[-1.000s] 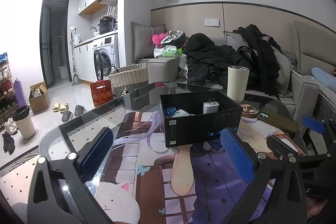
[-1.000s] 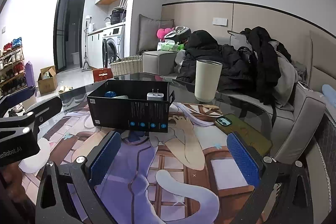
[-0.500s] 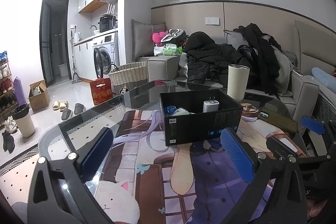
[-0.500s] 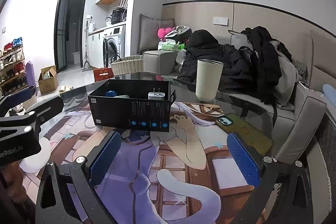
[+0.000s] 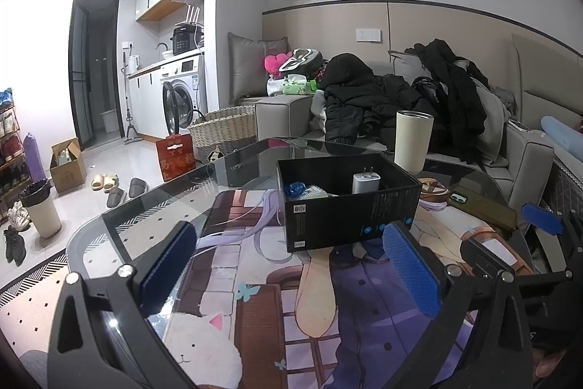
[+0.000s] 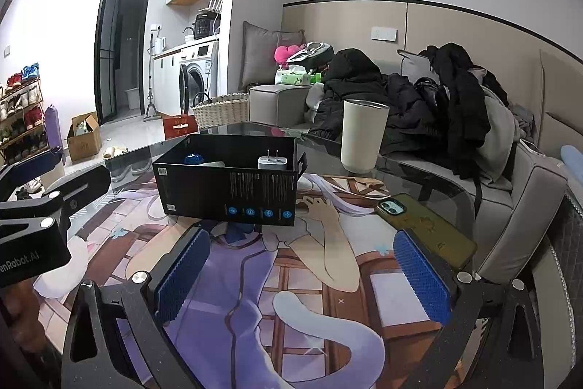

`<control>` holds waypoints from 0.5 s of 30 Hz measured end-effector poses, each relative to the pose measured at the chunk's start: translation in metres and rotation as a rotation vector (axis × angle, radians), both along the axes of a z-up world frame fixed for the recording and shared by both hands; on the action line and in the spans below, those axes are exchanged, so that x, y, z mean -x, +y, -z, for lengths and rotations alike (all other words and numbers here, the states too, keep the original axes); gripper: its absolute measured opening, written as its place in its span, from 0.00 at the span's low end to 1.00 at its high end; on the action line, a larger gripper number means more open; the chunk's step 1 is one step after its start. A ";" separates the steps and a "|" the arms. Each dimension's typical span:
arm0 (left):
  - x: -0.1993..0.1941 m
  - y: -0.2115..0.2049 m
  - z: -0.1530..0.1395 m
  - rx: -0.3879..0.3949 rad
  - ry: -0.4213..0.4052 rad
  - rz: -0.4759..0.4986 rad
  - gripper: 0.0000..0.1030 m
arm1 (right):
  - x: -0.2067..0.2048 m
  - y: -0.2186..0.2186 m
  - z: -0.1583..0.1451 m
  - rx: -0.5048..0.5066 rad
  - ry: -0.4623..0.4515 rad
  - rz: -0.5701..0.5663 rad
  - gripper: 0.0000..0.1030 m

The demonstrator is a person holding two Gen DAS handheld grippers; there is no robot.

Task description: Organize rigid objects

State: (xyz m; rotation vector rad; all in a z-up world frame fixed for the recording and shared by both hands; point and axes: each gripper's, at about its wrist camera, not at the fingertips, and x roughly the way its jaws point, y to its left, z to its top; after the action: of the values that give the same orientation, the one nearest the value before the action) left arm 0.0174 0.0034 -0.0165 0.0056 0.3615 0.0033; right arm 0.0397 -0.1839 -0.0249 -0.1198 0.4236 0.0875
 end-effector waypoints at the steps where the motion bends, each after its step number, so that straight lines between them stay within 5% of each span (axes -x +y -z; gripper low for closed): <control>1: 0.000 0.000 0.000 0.000 0.000 -0.001 1.00 | 0.000 0.000 0.001 0.000 0.001 0.000 1.00; 15: 0.000 -0.002 0.002 0.003 0.009 -0.001 1.00 | -0.002 0.001 0.001 -0.003 0.003 0.002 1.00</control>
State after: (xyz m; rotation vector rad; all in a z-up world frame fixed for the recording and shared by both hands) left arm 0.0174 0.0014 -0.0185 0.0029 0.3710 0.0041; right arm 0.0420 -0.1826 -0.0263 -0.1159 0.4265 0.0860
